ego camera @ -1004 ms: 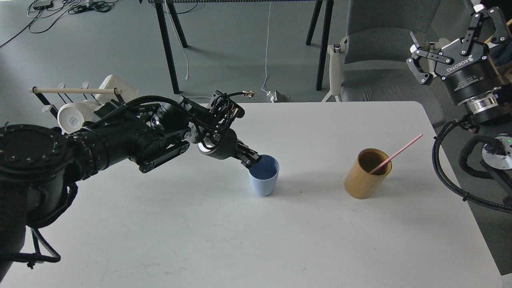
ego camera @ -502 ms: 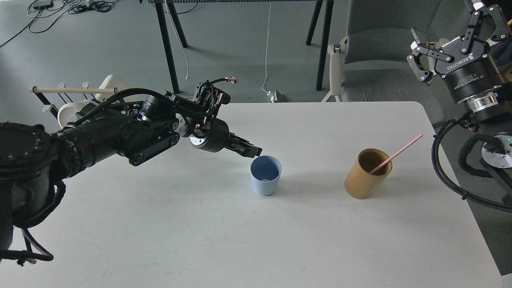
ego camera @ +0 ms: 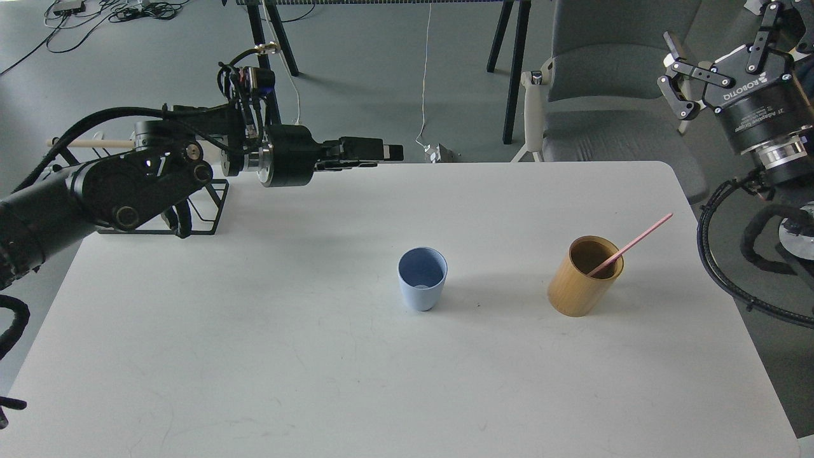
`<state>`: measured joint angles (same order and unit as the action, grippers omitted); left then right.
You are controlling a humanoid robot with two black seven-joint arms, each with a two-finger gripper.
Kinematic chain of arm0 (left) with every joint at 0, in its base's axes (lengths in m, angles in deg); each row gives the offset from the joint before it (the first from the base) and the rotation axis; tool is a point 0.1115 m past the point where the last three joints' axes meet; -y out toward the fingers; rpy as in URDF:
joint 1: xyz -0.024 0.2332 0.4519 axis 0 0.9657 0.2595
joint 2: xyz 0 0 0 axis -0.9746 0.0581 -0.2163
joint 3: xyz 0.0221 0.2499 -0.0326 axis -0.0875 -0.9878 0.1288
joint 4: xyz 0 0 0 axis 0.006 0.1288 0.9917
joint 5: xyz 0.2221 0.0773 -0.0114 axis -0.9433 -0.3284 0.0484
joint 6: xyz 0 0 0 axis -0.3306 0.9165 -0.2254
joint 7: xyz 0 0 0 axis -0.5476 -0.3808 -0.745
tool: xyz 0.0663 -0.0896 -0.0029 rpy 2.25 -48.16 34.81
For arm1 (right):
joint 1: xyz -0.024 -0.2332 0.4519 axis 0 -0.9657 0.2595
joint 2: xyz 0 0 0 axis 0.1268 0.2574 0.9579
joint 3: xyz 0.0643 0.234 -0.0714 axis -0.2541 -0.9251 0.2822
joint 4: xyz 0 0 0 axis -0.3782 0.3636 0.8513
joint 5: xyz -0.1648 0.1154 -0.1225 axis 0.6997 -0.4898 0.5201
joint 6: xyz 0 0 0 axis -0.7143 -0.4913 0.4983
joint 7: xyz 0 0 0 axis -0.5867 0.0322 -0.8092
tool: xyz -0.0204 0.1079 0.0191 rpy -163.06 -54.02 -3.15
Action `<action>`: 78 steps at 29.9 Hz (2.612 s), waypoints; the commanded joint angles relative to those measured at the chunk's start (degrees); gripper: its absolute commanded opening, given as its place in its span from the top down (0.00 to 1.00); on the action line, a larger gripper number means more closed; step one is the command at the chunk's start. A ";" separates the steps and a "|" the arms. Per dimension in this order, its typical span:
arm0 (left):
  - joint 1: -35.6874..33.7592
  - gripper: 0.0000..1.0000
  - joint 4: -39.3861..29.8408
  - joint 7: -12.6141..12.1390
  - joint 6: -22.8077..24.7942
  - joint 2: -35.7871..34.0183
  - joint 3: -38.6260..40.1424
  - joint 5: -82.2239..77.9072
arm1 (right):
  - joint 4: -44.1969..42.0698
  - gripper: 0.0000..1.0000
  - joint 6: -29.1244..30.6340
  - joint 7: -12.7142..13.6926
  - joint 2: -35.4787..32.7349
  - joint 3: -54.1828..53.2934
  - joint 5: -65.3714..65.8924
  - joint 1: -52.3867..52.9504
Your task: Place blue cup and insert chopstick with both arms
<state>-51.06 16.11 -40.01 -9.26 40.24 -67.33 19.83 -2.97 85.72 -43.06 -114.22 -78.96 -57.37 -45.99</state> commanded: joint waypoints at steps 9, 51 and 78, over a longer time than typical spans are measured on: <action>19.08 0.12 -4.30 0.00 -0.01 -5.32 35.03 22.06 | 9.90 0.02 -16.72 0.00 -13.57 -0.73 26.60 -0.86; 28.15 0.05 -2.98 0.00 -0.01 -3.03 39.72 40.36 | 9.21 0.25 -55.82 0.00 -3.91 17.64 57.83 -21.95; 29.55 0.04 -2.54 0.00 -0.01 -2.76 39.72 40.45 | 4.91 0.81 -55.82 0.00 -4.27 31.61 59.59 -11.06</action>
<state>-21.55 13.55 -40.00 -9.27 37.47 -27.60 60.20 1.86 29.90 -43.05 -118.31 -47.31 1.94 -57.05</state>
